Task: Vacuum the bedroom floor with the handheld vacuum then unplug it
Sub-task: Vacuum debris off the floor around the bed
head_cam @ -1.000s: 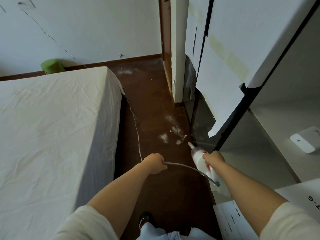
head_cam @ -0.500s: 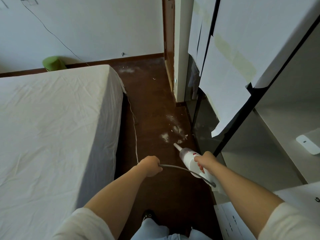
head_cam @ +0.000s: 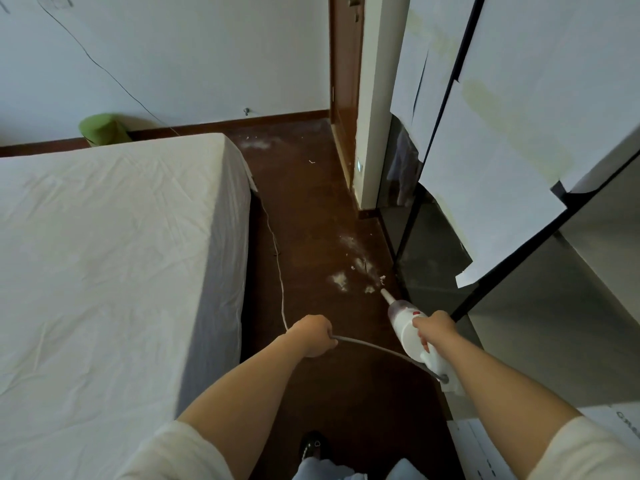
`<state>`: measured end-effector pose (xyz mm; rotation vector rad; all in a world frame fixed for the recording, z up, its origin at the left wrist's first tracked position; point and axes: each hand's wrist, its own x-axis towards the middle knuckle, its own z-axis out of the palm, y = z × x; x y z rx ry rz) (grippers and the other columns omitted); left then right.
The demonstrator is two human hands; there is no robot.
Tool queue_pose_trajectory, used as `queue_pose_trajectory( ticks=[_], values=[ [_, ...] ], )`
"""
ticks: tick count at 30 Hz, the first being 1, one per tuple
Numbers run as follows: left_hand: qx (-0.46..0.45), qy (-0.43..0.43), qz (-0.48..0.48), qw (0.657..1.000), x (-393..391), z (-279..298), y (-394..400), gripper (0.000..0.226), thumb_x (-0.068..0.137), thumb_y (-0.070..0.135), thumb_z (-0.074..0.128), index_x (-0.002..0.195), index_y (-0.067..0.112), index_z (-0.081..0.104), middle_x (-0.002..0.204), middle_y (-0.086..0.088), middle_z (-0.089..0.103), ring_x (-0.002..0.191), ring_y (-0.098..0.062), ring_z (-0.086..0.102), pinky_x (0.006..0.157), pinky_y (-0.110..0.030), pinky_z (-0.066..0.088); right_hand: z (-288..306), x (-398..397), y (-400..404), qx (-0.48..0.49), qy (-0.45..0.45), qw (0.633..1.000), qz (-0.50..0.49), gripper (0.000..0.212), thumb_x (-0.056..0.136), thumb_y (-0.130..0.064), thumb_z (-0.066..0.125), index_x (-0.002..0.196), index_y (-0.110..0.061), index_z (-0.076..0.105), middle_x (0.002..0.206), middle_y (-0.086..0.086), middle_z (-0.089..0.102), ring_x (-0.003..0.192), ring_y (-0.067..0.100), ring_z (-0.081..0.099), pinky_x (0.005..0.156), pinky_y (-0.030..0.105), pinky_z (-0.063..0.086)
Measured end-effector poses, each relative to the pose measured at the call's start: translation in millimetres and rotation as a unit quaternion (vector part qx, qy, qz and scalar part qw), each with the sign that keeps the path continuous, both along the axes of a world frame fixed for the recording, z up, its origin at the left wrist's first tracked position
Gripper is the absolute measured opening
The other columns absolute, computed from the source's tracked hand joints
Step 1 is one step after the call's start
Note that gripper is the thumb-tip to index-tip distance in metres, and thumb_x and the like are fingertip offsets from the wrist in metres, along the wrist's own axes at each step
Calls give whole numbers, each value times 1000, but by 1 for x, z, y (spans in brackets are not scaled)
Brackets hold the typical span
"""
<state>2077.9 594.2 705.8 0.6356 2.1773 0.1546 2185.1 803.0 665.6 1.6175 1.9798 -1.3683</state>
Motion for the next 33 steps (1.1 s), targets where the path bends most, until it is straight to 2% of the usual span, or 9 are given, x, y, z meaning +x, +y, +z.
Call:
queue_pose_trajectory(
  ticks=[3,5,9,11,18,22,25,29,33],
  values=[
    [7,-1,-4,1000,-8,-3,-7,27,95,30,52,110,10,61,112,-8,62,103,-22,59,82,-29,47,2,-7,-5,-3,7,1000,-8,27,91,-17,54,109,4,56,63,10,58,66,24,56,79,36,47],
    [11,1,-6,1000,-13,-6,-11,27,95,30,51,110,9,61,112,-9,62,103,-23,59,82,-29,47,3,-10,-9,-10,10,1000,-9,20,91,-14,54,98,4,57,57,9,55,55,21,51,69,33,47],
    [18,-4,-11,1000,-20,-8,-15,27,95,29,51,112,9,61,113,-9,62,105,-23,59,88,-31,48,5,-11,-17,-28,5,1000,-8,16,91,-14,56,85,1,57,57,7,53,50,17,48,50,26,42],
    [18,-3,-11,1000,-22,-7,-13,28,95,29,51,113,9,61,114,-9,62,106,-24,59,90,-32,49,4,-13,-19,-35,4,999,-2,18,90,-15,57,77,-2,57,57,7,52,50,17,47,48,26,42],
    [18,-1,11,1000,-27,3,3,30,96,28,50,116,9,60,115,-10,62,107,-24,59,91,-33,49,10,-25,-14,-48,14,999,22,18,91,-14,55,75,-5,56,55,5,49,46,15,44,47,27,40],
    [25,0,20,1000,-24,5,18,30,96,29,51,114,8,61,115,-10,62,106,-24,59,89,-32,48,13,-22,0,-41,17,999,3,20,92,-15,55,75,-4,54,58,7,51,49,16,46,52,27,42],
    [26,-8,26,999,-18,4,28,29,95,28,51,114,8,61,114,-9,62,105,-23,59,87,-30,48,13,-20,11,-29,15,999,0,18,93,-16,54,83,-1,56,58,8,53,55,19,49,69,32,46],
    [25,-9,30,999,-14,2,34,27,95,29,52,111,9,61,112,-8,62,103,-23,60,83,-29,48,16,-15,26,-16,-3,1000,-5,27,95,-20,53,110,1,58,74,11,60,74,23,55,91,36,45],
    [21,-4,25,999,-9,0,41,24,94,30,54,105,10,62,109,-8,63,88,-17,56,75,-26,45,17,-11,39,-24,-10,1000,-17,37,95,-20,54,125,2,52,73,10,58,79,23,55,94,36,44]
  ],
)
